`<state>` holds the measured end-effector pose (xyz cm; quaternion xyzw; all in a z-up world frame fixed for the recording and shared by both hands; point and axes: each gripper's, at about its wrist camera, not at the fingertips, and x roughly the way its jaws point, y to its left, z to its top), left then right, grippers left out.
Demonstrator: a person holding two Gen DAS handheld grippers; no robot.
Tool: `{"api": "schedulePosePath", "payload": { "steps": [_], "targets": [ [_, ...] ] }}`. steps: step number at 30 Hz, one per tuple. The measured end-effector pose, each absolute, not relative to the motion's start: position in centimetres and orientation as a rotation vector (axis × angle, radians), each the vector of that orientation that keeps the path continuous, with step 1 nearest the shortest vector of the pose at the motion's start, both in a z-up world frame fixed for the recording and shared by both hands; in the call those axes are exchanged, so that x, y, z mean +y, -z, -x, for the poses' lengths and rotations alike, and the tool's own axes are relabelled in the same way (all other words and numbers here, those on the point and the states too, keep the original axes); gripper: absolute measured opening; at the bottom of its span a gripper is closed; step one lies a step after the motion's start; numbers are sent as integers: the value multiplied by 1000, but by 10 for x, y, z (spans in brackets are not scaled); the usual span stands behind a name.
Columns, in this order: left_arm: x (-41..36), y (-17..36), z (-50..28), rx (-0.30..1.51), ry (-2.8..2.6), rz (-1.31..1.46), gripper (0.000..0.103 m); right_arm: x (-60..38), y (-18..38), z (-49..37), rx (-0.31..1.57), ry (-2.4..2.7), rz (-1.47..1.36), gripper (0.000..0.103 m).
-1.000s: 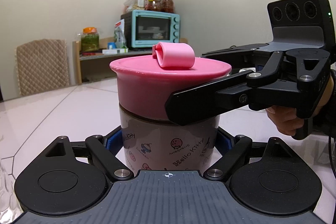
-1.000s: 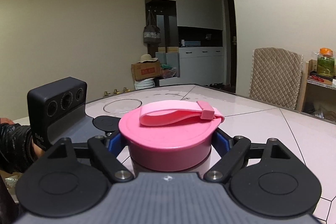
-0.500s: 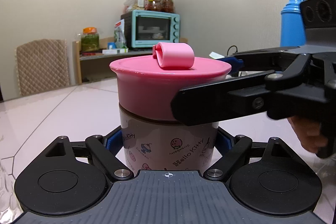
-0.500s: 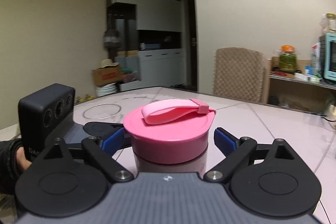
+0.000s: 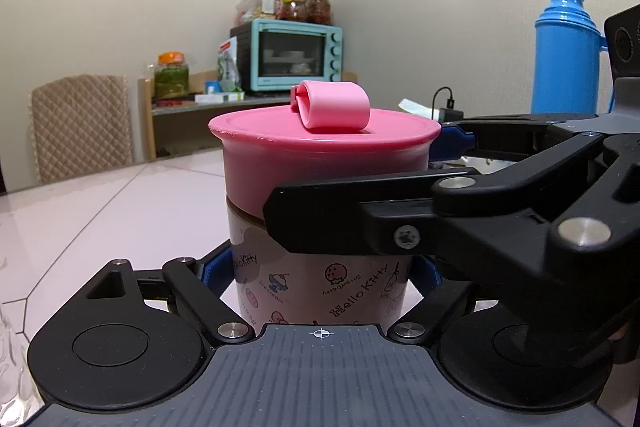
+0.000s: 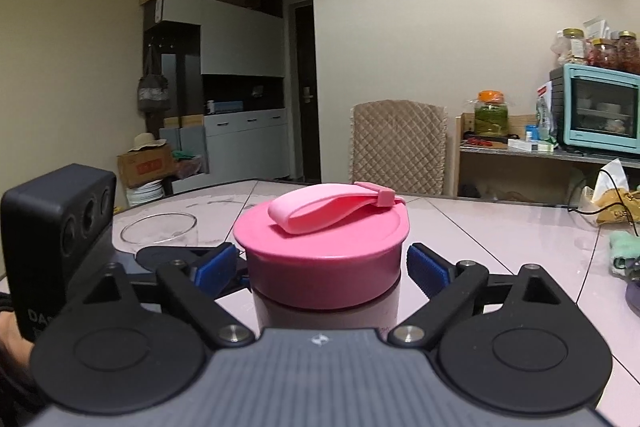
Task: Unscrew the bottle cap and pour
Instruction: 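Regrip the cap and twist it again with the right gripper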
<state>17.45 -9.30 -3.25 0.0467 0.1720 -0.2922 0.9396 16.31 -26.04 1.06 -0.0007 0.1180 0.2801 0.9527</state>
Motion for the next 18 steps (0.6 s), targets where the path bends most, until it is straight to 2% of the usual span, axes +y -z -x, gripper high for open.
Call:
{"api": "schedulePosePath", "payload": {
  "steps": [7, 13, 18],
  "targets": [
    [-93, 32, -174, 351, 596, -95, 90, -252, -12, -161, 224, -512, 7, 93],
    [-93, 32, -175, 351, 597, -95, 90, -244, -12, -160, 238, -487, 29, 86],
    [-93, 33, -175, 351, 597, -95, 90, -242, -11, -158, 237, -494, 36, 85]
  ]
}}
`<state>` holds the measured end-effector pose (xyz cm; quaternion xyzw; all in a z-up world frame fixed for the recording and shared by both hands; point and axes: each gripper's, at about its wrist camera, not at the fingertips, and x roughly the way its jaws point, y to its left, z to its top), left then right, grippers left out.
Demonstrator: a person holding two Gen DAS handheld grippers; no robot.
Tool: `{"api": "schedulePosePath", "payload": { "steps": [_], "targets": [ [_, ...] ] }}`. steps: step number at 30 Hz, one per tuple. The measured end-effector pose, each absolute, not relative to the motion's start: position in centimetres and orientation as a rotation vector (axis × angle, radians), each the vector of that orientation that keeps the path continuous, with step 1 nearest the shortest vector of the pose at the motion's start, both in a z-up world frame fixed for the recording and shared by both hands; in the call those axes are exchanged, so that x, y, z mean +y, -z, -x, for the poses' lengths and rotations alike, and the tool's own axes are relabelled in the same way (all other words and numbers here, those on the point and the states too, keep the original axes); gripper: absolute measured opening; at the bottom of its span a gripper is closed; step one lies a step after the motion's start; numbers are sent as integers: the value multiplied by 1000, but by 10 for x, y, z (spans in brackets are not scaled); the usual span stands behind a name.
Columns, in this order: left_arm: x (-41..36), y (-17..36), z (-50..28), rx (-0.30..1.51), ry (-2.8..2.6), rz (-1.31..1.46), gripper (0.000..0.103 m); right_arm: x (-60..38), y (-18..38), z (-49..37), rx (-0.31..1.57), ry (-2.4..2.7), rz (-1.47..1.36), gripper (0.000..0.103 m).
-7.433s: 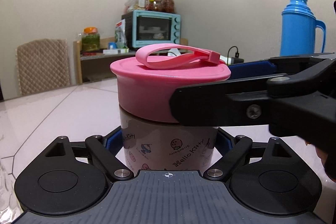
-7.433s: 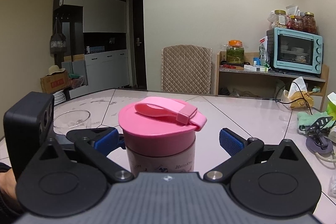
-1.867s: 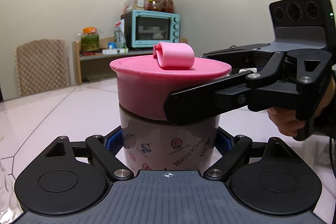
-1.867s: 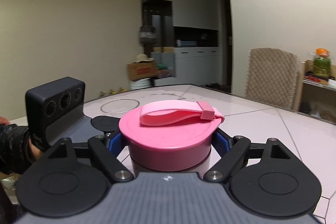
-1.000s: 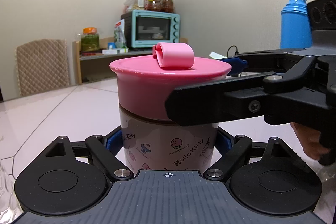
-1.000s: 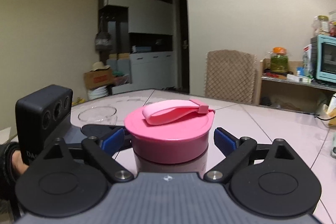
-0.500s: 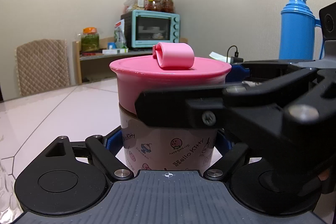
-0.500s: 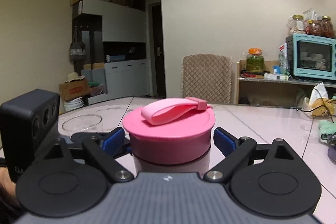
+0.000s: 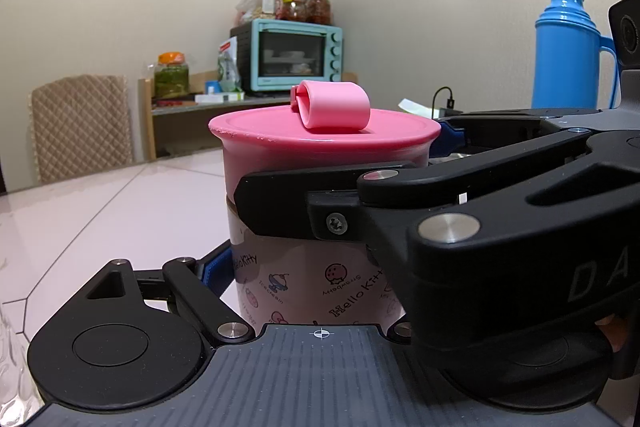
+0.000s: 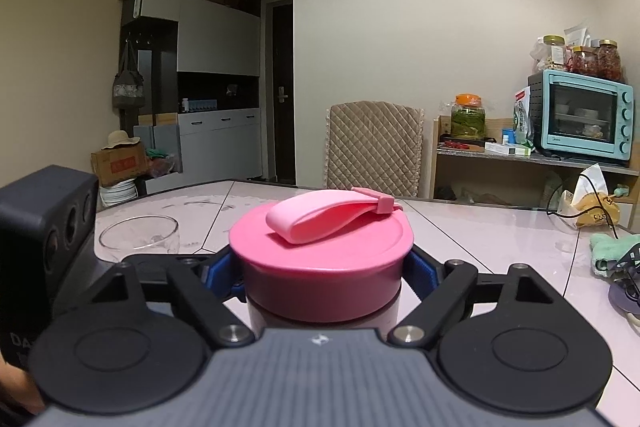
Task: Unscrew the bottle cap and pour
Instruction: 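Regrip the cap and twist it again with the right gripper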
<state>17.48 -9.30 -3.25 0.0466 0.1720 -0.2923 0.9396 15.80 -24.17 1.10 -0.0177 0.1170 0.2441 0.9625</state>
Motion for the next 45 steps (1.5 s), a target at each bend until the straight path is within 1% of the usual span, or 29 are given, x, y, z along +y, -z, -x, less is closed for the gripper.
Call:
{"api": "schedulePosePath", "payload": {
  "steps": [5, 20, 26, 31, 34, 45],
  "targets": [
    [-93, 32, -175, 351, 597, -95, 90, -247, -13, -162, 239, -545, 44, 85],
    [-94, 32, -175, 351, 597, -95, 90, -299, -19, -212, 251, -1046, 112, 85],
    [-94, 33, -175, 351, 597, -95, 90, -305, -22, -219, 241, -1133, 122, 85],
    [-94, 33, -175, 351, 597, -94, 90, -302, -28, -214, 244, -1119, 127, 86],
    [-95, 33, -175, 351, 597, -95, 90, -301, -30, -210, 260, -1059, 127, 93],
    [-95, 33, -175, 351, 596, -95, 90, -284, -35, -163, 251, -810, 120, 94]
  ]
}}
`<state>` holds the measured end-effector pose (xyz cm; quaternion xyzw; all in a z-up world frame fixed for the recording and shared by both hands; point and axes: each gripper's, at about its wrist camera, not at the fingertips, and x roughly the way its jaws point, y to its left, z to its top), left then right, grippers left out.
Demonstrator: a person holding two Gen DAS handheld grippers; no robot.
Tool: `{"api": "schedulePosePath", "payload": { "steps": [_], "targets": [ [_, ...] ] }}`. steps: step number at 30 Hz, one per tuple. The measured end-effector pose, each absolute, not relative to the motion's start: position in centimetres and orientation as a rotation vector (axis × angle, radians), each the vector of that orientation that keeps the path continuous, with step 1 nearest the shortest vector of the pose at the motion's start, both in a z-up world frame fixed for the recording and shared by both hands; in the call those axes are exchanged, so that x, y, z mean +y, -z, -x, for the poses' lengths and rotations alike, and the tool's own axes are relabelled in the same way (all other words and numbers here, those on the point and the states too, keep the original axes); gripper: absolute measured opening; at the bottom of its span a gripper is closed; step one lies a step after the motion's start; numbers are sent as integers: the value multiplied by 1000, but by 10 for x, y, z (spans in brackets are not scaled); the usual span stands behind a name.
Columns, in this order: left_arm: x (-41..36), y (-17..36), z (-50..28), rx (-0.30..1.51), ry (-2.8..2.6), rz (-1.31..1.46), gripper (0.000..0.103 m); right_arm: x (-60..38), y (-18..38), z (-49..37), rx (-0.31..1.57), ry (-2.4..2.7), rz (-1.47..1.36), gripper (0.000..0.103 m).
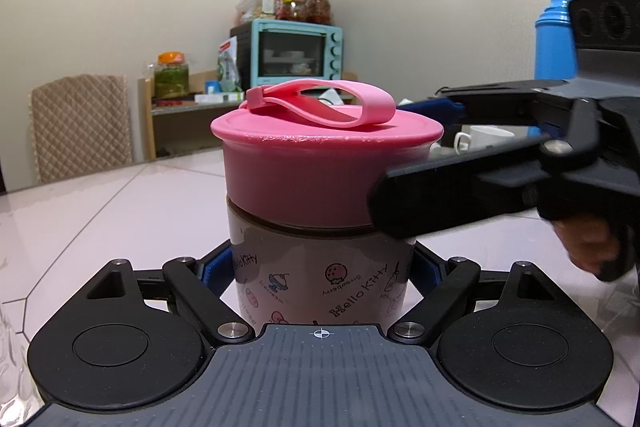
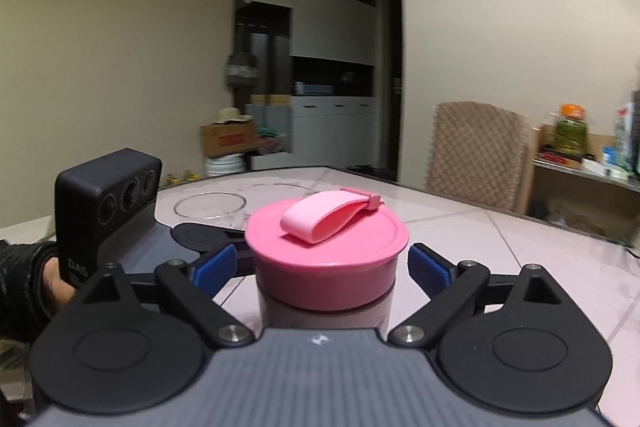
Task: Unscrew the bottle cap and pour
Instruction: 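Regrip the cap and twist it again with the right gripper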
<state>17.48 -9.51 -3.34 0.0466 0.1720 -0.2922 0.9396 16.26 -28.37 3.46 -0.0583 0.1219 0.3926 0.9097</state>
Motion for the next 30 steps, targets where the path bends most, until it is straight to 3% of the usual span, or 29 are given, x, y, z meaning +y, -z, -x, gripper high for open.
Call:
{"api": "schedulePosePath", "payload": {
  "steps": [23, 30],
  "targets": [
    [-96, 34, -175, 351, 596, -95, 90, -242, -15, -154, 230, -503, 16, 93],
    [-96, 34, -174, 351, 596, -95, 90, -241, -15, -156, 231, -482, 10, 86]
  ]
}}
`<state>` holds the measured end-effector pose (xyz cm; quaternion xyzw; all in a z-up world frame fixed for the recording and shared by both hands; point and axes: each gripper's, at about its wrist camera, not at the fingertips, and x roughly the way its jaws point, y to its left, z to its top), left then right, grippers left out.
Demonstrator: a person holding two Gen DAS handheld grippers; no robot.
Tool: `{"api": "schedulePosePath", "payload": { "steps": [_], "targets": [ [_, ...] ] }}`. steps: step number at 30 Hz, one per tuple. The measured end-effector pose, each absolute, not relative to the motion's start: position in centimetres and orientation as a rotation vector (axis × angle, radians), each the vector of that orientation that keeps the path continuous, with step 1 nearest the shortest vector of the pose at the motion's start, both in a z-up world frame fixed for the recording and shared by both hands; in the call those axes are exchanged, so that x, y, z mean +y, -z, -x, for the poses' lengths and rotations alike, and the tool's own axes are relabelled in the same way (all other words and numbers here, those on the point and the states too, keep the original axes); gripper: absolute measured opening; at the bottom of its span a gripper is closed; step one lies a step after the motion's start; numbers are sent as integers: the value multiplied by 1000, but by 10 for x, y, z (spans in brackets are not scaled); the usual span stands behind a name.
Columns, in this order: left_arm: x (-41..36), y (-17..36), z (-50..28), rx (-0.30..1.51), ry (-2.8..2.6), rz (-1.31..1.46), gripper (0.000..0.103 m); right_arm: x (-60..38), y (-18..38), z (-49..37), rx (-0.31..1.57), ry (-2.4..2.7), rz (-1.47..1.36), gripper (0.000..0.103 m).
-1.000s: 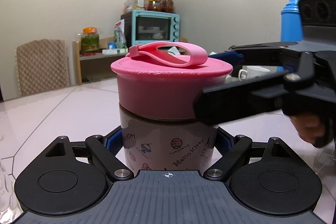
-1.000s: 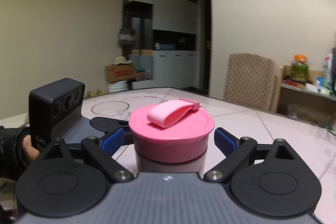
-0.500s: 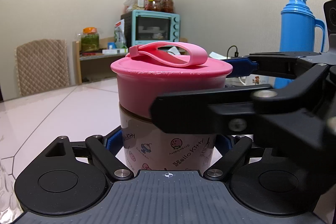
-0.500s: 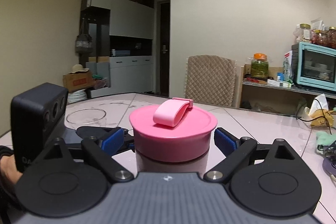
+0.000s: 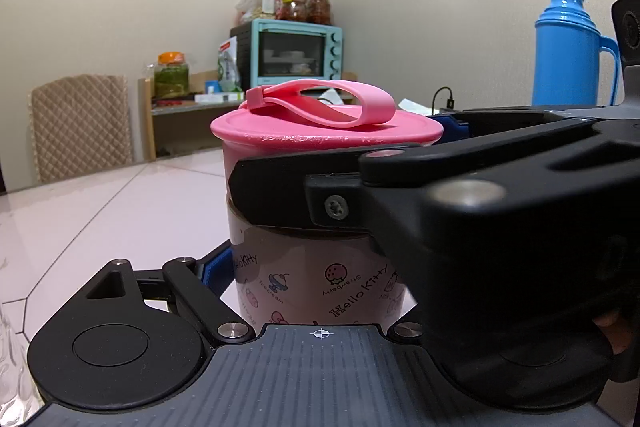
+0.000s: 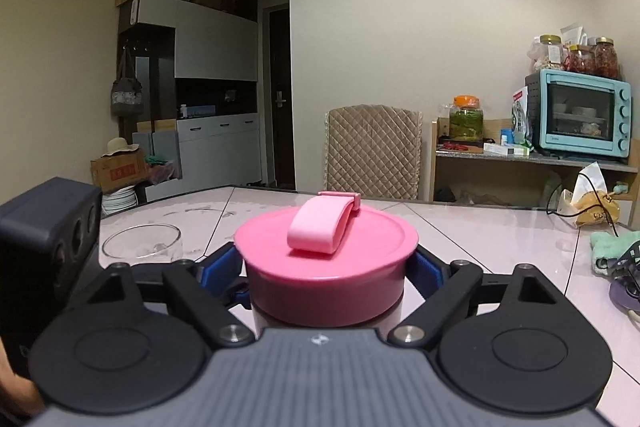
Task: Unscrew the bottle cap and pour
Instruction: 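Regrip the cap and twist it again with the right gripper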
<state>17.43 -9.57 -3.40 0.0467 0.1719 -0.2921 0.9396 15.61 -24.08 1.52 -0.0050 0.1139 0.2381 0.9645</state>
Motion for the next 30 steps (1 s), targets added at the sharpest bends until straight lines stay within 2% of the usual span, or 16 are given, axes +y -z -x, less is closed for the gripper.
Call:
{"api": "schedulePosePath", "payload": {
  "steps": [27, 30],
  "targets": [
    [-96, 34, -174, 351, 596, -96, 90, -304, -25, -206, 215, -1076, 98, 85],
    [-96, 34, -174, 351, 596, -96, 90, -302, -29, -203, 230, -1046, 97, 92]
  ]
}}
